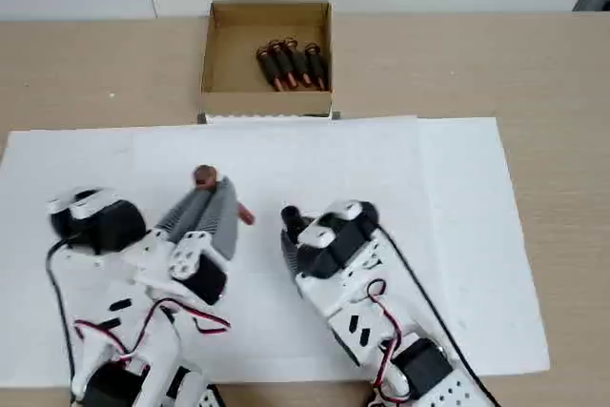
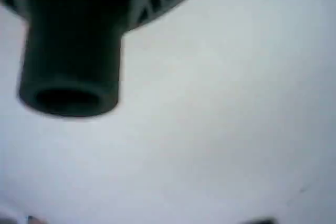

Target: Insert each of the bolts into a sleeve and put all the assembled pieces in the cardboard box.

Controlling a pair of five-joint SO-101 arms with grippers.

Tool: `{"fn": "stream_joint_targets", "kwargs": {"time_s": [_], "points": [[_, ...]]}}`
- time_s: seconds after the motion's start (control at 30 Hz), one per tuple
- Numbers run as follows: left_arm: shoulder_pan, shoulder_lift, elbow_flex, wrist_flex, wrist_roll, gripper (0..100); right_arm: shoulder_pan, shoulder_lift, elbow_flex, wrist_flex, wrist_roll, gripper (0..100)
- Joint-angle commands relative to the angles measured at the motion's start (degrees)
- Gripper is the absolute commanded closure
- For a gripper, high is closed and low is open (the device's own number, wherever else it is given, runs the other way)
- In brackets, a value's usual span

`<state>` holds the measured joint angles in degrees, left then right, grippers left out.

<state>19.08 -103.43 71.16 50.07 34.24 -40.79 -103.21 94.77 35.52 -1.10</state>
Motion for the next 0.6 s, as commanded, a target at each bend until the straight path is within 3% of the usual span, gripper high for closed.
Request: {"fn": "stream_joint_targets", "kwargs": {"time_s": [0.0, 0.57], "points": [[3.16, -0.62, -0.31, -3.52, 2.99, 99, -1.89, -0.57, 0.09, -1.54, 3.25, 99.5], [3.52, -0.53, 3.30, -5.80, 1.14, 99, -2.33, -0.57, -0.62, -7.25, 9.85, 99.5]]}}
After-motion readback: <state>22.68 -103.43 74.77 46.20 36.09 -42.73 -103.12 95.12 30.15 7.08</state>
